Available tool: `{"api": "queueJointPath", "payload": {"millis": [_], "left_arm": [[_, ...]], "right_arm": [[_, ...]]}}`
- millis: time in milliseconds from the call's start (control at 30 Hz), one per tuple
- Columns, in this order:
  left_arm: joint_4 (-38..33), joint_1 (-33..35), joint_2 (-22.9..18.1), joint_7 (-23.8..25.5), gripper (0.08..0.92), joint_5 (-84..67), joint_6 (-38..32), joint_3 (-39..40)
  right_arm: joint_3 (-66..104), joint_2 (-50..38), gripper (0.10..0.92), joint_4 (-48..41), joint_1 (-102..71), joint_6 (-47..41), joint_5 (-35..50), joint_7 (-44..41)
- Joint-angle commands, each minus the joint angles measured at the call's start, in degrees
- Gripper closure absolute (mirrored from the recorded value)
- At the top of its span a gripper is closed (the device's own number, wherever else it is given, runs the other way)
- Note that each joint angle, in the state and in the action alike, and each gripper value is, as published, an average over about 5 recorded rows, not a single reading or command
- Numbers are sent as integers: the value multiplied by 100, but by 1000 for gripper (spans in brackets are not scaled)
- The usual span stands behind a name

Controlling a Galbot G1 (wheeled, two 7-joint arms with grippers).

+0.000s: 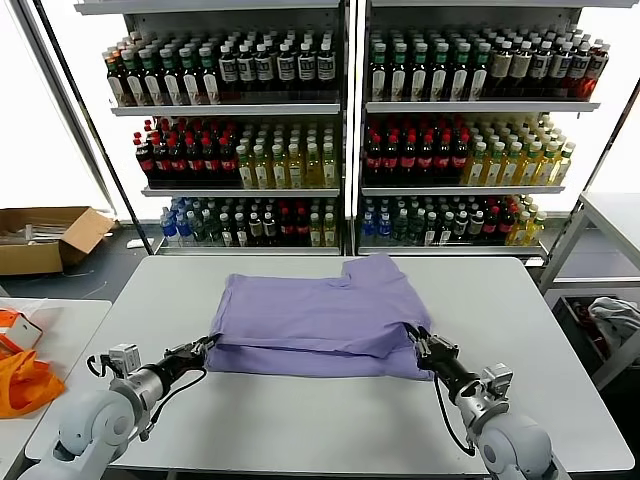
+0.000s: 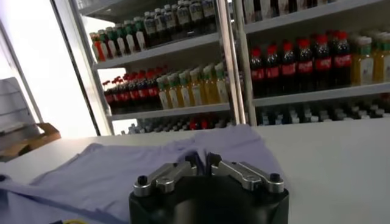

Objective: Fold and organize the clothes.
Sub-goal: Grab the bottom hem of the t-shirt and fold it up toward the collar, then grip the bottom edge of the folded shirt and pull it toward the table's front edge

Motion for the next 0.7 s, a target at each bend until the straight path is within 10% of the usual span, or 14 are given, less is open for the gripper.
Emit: {"api": "queueJointPath", "payload": {"millis": [33, 400, 700], "left_arm": [[5, 281, -3, -51, 753, -39, -74, -291], [-381, 1412, -129, -101, 442, -29, -249, -687], [-101, 1152, -405, -148, 204, 162, -265, -480]], "right_arm": [[222, 95, 530, 162, -228, -220, -430, 473], [857, 117, 229, 759, -1681, -226, -763, 1020], [630, 202, 202, 765, -1841, -321, -501, 948]]}}
